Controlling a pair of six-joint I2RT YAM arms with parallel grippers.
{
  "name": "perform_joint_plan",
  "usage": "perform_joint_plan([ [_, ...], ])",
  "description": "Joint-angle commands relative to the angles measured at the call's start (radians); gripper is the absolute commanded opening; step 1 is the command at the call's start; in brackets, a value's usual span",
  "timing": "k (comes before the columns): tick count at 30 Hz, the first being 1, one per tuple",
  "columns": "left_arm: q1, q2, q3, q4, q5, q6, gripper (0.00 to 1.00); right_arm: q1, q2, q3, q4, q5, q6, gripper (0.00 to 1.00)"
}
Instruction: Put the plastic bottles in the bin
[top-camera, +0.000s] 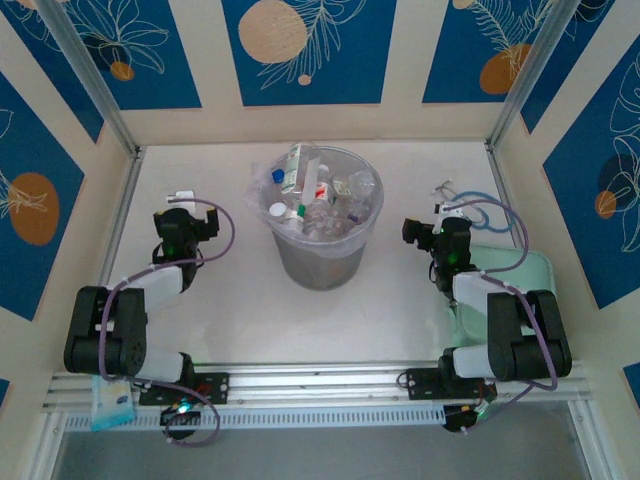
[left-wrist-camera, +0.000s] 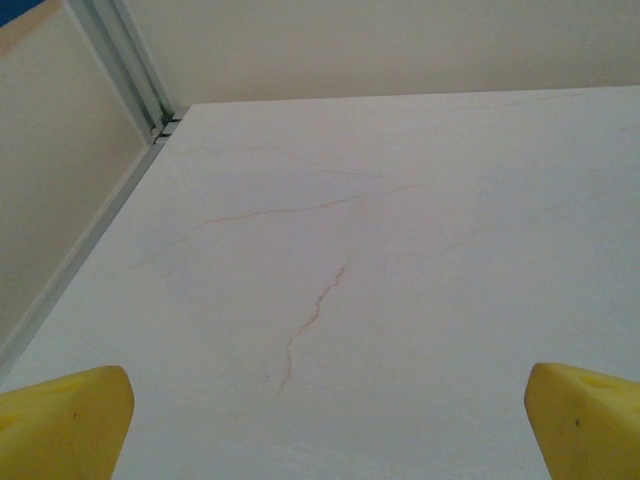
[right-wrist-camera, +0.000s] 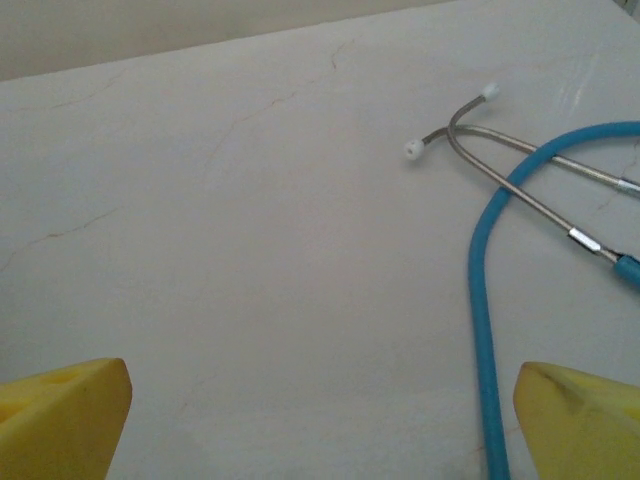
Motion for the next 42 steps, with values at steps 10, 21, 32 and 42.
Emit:
perform_joint_plan([
  [10, -0.037, -0.081, -0.088, 0.039, -0.039, -0.001, 1.0, -0.03, 0.144, -0.01, 0.238, -0.05, -0.051, 0.99],
  [21, -0.043, 0.112, -0.109, 0.22, -0.034, 0.003, 1.0, -0.027, 0.173, -0.037, 0.307, -0.059, -0.06, 0.99],
  [32, -0.056, 0.165, -0.189, 0.411, 0.006, 0.027, 1.0, -0.016, 0.177, -0.035, 0.306, -0.041, -0.066, 0.99],
  [42, -0.056, 0.163, -0.19, 0.41, 0.006, 0.027, 1.0, -0.019, 0.178, -0.029, 0.299, -0.045, -0.064, 0.99],
])
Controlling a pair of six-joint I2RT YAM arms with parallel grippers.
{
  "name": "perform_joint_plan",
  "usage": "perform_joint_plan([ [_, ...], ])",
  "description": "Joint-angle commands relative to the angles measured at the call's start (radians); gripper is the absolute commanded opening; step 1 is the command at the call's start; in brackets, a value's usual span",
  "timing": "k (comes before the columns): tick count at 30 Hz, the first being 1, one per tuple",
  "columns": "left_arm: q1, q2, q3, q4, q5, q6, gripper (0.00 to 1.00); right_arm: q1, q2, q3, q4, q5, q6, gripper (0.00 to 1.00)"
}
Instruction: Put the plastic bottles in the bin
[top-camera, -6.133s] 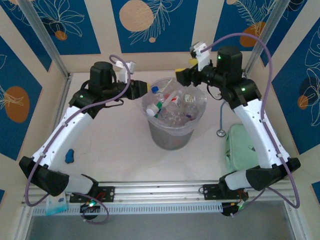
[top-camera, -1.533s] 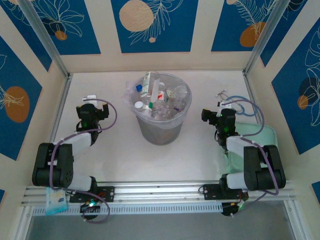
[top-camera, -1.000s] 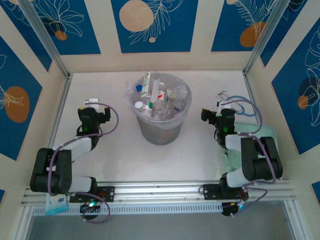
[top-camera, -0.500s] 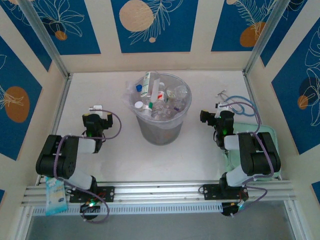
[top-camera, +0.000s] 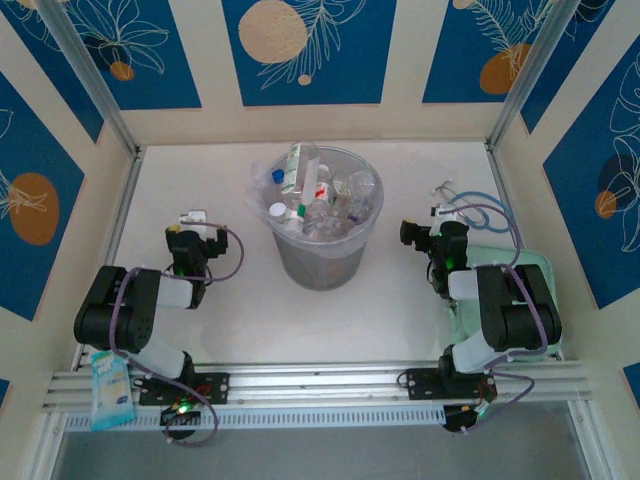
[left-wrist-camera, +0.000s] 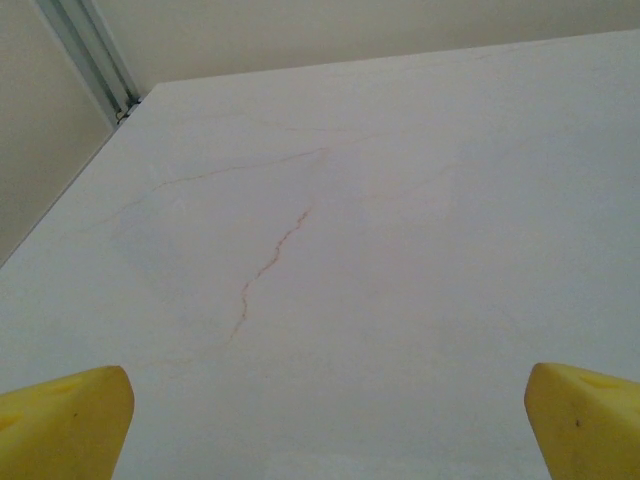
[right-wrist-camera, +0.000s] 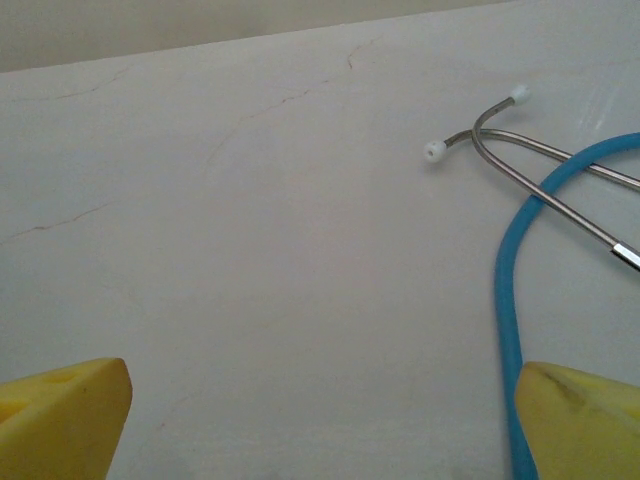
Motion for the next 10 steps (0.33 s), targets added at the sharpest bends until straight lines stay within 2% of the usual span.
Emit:
perform_joint_plan([
  [1, -0.007, 0.007, -0.01, 0.039, 0.018, 0.002, 1.0, 0.0, 0.001, 0.007, 0.029, -0.008, -0.019, 0.99],
  [10, -0.007, 0.008, -0.009, 0.036, 0.018, 0.002, 1.0, 0.003, -0.002, 0.0, 0.04, -0.004, -0.02, 0.99],
])
